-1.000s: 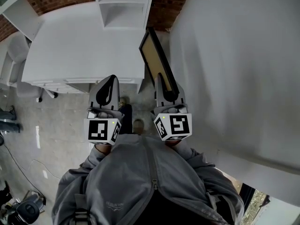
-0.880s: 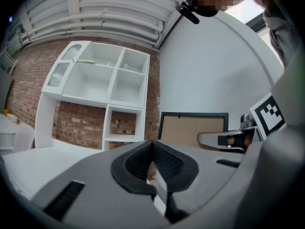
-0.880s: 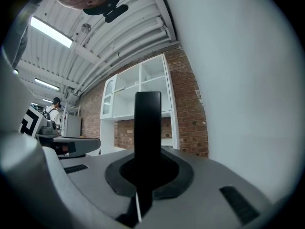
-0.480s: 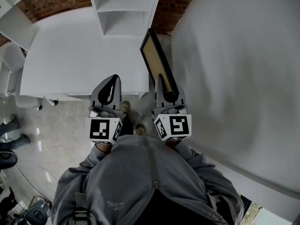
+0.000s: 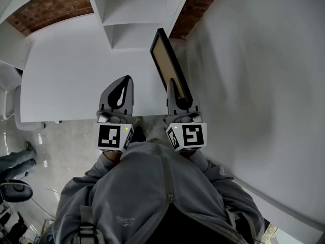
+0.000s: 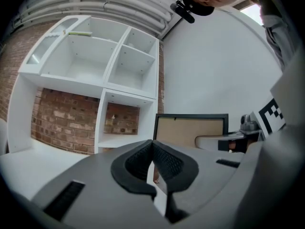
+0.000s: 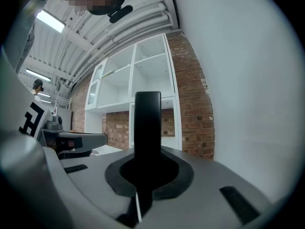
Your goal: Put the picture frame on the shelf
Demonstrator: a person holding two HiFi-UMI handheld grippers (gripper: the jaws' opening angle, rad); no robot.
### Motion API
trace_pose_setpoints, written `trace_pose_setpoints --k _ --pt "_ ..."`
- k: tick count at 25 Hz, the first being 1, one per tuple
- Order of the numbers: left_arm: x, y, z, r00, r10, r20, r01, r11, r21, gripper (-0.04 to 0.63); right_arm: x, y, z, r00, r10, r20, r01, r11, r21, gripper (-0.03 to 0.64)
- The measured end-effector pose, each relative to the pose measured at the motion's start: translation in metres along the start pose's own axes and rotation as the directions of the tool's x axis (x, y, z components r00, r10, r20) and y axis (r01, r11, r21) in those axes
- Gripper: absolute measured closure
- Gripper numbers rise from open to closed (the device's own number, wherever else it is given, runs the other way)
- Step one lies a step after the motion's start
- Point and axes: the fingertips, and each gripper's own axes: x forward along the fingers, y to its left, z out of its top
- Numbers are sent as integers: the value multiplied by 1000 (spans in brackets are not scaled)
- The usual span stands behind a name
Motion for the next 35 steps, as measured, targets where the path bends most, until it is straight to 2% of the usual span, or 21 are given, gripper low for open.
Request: trace_pose_setpoints --k 6,12,20,25,29,35 --pt "29 22 -3 999 -49 -8 49 999 -5 589 32 1 -5 999 -41 -15 41 999 11 584" --pt "45 26 -16 998 -66 -11 66 998 -11 588 49 0 -19 999 -33 -26 32 999 -22 584" --pt "65 38 -34 997 -51 -50 49 998 -36 589 72 -10 -45 995 -39 -88 35 999 -39 584" --pt "81 49 -39 999 -14 -38 10 995 -97 589 88 -20 -61 992 -66 -106 61 997 -48 584" --pt "94 49 -59 998 -41 -48 36 996 -83 589 99 -26 -81 990 -78 -114 69 994 -82 584" --pt "123 76 -89 996 -50 -80 38 988 -148 589 147 -22 -105 984 -91 -152 70 988 -138 584"
